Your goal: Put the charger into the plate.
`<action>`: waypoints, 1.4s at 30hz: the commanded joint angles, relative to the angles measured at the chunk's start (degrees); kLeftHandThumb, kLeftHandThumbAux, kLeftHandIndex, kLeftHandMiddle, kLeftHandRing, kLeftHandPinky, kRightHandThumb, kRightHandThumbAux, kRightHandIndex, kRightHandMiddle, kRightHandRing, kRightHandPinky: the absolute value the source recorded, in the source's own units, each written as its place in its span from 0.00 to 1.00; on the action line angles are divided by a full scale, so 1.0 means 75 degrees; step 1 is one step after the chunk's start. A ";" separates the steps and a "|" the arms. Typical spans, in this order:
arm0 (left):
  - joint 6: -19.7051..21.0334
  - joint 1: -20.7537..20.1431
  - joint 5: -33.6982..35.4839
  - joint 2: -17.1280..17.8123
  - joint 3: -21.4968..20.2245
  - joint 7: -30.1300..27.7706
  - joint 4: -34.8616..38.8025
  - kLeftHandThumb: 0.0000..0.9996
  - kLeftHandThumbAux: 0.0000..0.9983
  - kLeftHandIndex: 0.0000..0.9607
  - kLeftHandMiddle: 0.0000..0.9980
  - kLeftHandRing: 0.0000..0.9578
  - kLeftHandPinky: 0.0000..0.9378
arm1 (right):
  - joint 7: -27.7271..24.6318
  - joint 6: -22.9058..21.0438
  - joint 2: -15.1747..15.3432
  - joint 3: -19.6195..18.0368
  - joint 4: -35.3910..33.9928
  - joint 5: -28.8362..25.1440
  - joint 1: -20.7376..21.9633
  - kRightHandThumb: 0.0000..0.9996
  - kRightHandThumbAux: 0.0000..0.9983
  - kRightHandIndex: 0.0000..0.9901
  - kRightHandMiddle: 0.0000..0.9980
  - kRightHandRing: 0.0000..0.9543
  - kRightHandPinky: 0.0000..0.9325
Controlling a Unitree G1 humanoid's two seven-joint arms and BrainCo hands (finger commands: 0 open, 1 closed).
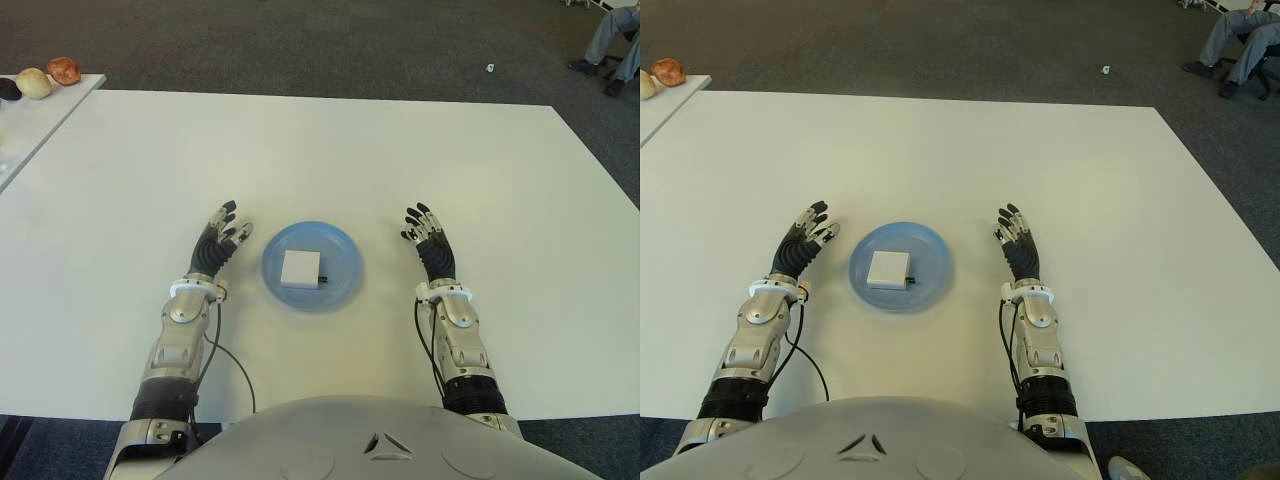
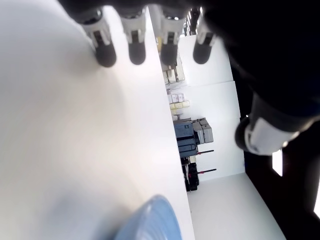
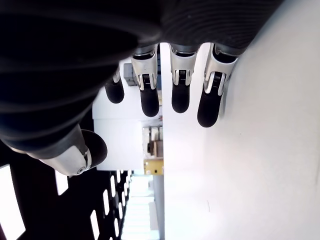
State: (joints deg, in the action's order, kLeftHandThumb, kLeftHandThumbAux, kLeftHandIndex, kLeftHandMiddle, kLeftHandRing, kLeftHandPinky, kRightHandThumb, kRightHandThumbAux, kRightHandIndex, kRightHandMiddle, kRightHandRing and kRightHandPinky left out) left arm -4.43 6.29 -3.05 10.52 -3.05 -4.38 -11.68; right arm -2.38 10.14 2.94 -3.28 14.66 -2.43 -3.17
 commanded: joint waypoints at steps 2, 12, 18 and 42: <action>0.0238 0.0118 -0.0122 -0.0015 0.0131 -0.0029 -0.0609 0.00 0.53 0.00 0.00 0.00 0.00 | 0.0106 -0.0336 -0.0090 0.0022 0.0043 0.0036 -0.0034 0.00 0.54 0.05 0.14 0.10 0.03; -0.1075 0.0448 -0.0130 0.0046 0.0114 -0.0114 -0.1481 0.00 0.52 0.00 0.00 0.00 0.00 | 0.0138 -0.0779 -0.0065 -0.0043 -0.0174 -0.0031 0.0160 0.00 0.58 0.02 0.08 0.04 0.00; -0.1335 0.0321 -0.0126 0.0089 0.0125 -0.0157 -0.1803 0.00 0.51 0.00 0.00 0.00 0.00 | 0.0143 -0.0929 -0.0069 -0.0060 -0.0287 -0.0028 0.0160 0.00 0.59 0.01 0.06 0.03 0.00; -0.1447 -0.0080 0.0181 -0.0013 0.0141 -0.0217 -0.2165 0.00 0.57 0.00 0.00 0.00 0.00 | 0.0206 -0.1252 -0.0096 -0.0102 -0.0611 -0.0019 0.0085 0.00 0.59 0.02 0.06 0.03 0.00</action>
State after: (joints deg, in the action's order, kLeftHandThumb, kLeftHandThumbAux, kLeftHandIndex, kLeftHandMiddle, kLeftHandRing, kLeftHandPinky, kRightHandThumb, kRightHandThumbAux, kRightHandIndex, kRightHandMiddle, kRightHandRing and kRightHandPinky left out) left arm -18.87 4.23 -1.40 11.54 -3.41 -4.38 -24.51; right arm -1.15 2.03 2.31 -3.74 10.04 -2.51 -2.06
